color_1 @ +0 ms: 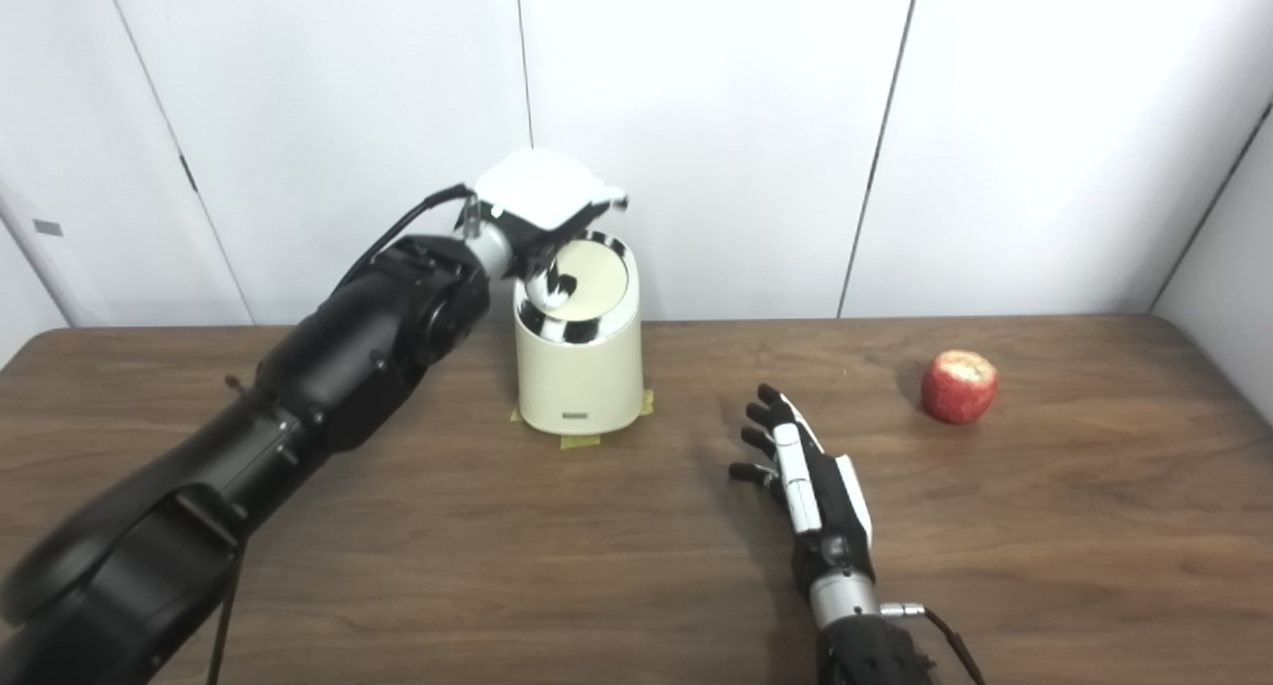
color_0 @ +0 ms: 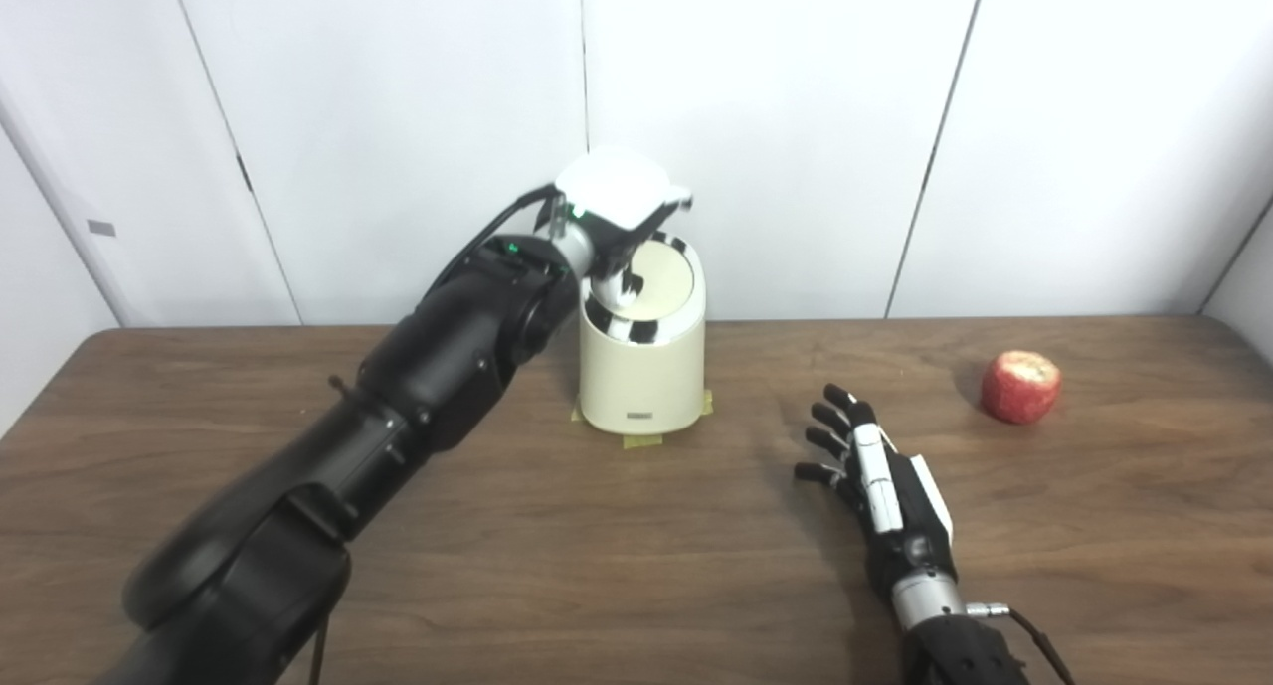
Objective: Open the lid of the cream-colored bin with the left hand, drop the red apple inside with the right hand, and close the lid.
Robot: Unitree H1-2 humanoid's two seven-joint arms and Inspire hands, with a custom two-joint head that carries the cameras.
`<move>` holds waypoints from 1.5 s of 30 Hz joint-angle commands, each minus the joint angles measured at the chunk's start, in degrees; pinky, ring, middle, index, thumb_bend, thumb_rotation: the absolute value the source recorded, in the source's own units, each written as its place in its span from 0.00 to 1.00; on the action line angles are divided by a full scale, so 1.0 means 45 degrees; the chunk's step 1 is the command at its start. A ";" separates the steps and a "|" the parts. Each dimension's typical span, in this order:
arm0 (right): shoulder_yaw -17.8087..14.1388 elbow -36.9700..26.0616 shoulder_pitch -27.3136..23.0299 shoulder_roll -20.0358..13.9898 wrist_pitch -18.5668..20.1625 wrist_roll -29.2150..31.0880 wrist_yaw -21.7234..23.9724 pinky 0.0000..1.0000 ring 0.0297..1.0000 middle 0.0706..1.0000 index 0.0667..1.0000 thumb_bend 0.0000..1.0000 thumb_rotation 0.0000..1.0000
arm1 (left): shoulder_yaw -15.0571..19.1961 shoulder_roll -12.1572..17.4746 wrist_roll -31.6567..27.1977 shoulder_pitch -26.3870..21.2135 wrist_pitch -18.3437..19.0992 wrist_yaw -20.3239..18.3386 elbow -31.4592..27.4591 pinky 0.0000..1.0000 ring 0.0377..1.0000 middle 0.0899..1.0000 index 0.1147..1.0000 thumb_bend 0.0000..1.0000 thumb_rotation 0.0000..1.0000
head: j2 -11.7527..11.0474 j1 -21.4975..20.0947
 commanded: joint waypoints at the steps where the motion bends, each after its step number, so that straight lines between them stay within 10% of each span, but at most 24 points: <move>1: -0.0030 -0.0449 -0.0420 -0.0036 -0.0064 0.0041 0.0076 0.68 0.85 0.87 0.89 0.51 1.00 | 0.0241 -0.0015 -0.0229 -0.0532 0.0141 -0.0556 -0.0581 0.98 0.93 0.90 0.89 0.95 0.10 | 0.0026 0.0017; 8: -0.0081 -0.0595 -0.0342 -0.0025 0.0135 0.0184 0.0175 0.69 0.85 0.88 0.89 0.49 1.00 | 0.1268 0.0215 -0.0568 -0.0728 0.0821 -0.1388 -0.1575 0.90 0.91 0.88 0.84 0.91 0.06 | 0.0090 -0.0013; 20: -0.0066 -0.0654 -0.0306 -0.0051 0.0317 0.0099 0.0143 0.71 0.86 0.88 0.89 0.47 1.00 | 0.4491 0.0159 -0.2164 0.0353 -0.0102 0.2616 -0.3124 0.58 0.70 0.71 0.70 0.64 0.10 | 0.0148 0.0000; 30: -0.0118 -0.0717 -0.0300 -0.0057 0.0437 0.0239 0.0205 0.72 0.86 0.88 0.90 0.47 1.00 | 0.5410 0.0453 -0.3080 0.1533 0.0567 0.2518 -0.4697 0.59 0.70 0.71 0.70 0.51 0.08 | 0.0131 -0.0071; 40: -0.0317 -0.0728 -0.0323 -0.0367 0.0007 0.0525 0.0434 0.75 0.87 0.89 0.92 0.50 0.96 | 0.7268 0.0148 -0.6277 0.3741 0.2078 0.1821 -0.5954 0.59 0.69 0.72 0.74 0.38 0.34 | 0.0168 -0.0164; 45: -0.0554 -0.1236 -0.0324 -0.0521 0.0377 0.0250 0.0037 0.65 0.80 0.85 0.89 0.46 0.55 | 0.8095 -0.0278 -0.8014 0.5328 0.3313 0.1652 -0.7065 0.71 0.75 0.79 0.82 0.38 0.66 | 0.0197 -0.0310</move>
